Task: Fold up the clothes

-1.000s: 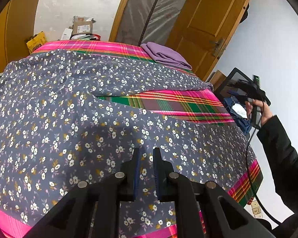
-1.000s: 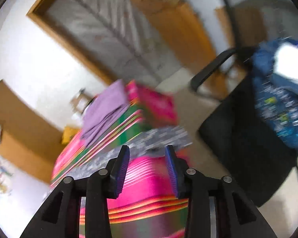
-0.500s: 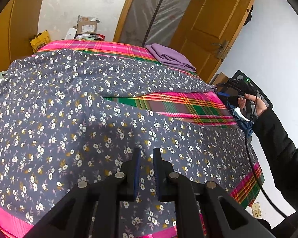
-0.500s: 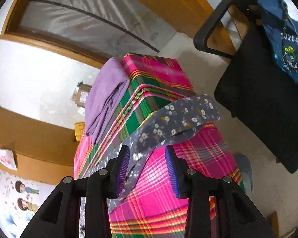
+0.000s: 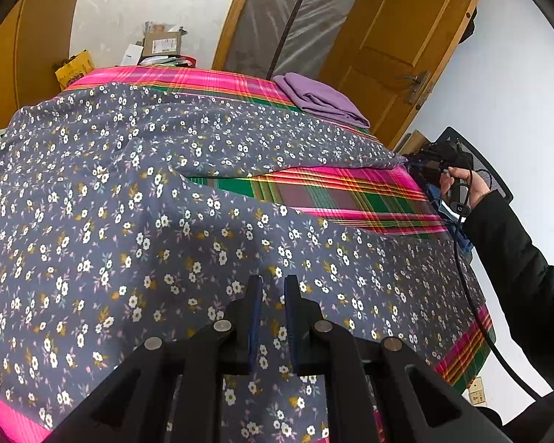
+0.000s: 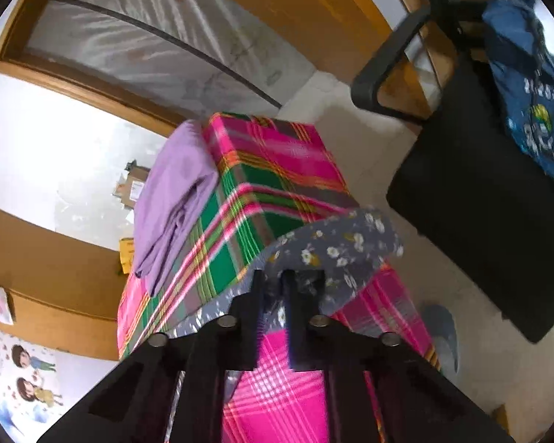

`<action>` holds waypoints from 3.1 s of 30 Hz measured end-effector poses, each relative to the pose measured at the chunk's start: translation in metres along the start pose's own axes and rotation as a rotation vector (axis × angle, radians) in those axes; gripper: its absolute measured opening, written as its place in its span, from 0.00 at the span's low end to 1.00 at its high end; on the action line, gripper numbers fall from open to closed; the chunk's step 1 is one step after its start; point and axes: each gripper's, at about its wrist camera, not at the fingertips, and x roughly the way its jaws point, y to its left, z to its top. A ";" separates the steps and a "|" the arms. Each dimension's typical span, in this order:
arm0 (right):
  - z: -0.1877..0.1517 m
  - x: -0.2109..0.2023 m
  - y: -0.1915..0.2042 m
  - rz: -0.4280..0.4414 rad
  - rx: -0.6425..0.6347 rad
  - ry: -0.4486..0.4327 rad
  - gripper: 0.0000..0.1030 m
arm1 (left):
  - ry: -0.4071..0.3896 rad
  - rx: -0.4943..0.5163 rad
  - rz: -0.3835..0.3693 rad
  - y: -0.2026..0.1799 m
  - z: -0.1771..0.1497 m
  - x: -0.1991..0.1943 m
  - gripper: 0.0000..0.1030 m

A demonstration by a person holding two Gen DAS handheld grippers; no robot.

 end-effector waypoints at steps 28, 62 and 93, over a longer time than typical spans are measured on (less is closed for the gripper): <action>-0.001 -0.040 -0.086 0.035 0.186 0.003 0.21 | 0.011 0.047 -0.015 -0.022 0.007 0.006 0.11; 0.033 0.064 0.050 -0.148 -0.468 0.133 0.19 | 0.029 -0.029 0.052 0.000 0.020 0.019 0.11; -0.106 0.015 0.120 -0.071 -0.742 0.140 0.24 | -0.051 -0.092 0.165 0.041 0.023 -0.013 0.11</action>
